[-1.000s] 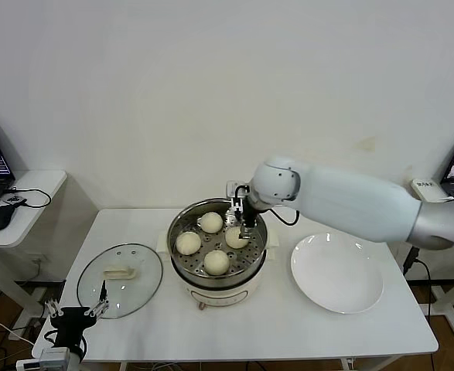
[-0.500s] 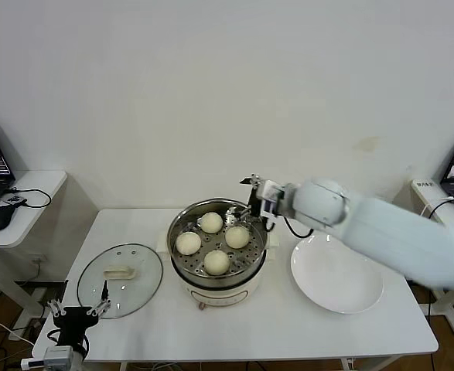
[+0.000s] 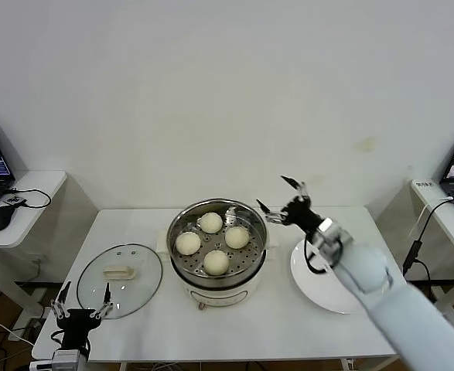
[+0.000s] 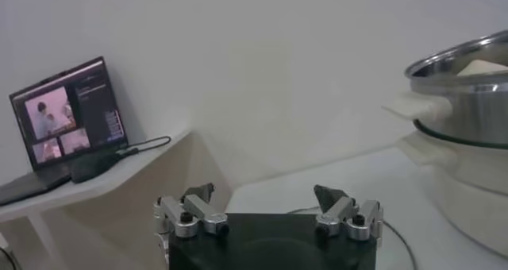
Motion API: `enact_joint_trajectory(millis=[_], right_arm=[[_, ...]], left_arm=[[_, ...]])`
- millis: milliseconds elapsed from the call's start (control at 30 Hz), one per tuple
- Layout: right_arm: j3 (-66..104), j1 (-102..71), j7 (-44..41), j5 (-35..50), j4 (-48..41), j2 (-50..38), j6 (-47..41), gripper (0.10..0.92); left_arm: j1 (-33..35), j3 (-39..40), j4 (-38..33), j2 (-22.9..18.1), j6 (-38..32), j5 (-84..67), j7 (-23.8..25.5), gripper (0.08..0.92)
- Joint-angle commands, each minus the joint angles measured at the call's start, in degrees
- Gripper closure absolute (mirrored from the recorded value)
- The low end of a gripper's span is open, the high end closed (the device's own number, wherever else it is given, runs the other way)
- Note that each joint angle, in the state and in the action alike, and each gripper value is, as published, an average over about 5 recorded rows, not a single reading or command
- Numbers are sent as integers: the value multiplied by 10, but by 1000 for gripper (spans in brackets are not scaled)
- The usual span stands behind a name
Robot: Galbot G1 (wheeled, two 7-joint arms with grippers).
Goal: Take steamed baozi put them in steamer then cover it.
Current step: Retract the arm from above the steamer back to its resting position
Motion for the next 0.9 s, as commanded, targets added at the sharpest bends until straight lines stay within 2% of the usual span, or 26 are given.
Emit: enact_joint_trajectory(millis=[33, 167, 333, 900], right_arm=[[373, -332, -48, -83, 72, 265, 109, 202], [407, -372, -33, -70, 96, 298, 99, 203], [448, -398, -9, -71, 108, 312, 99, 202], [506, -421, -6, -74, 97, 319, 107, 203]], left_arm=[[-8, -35, 108, 16, -91, 411, -67, 177], [-9, -64, 150, 48, -105, 541, -80, 177], [-9, -60, 182, 80, -108, 624, -82, 177], [-128, 40, 230, 111, -89, 649, -57, 177]])
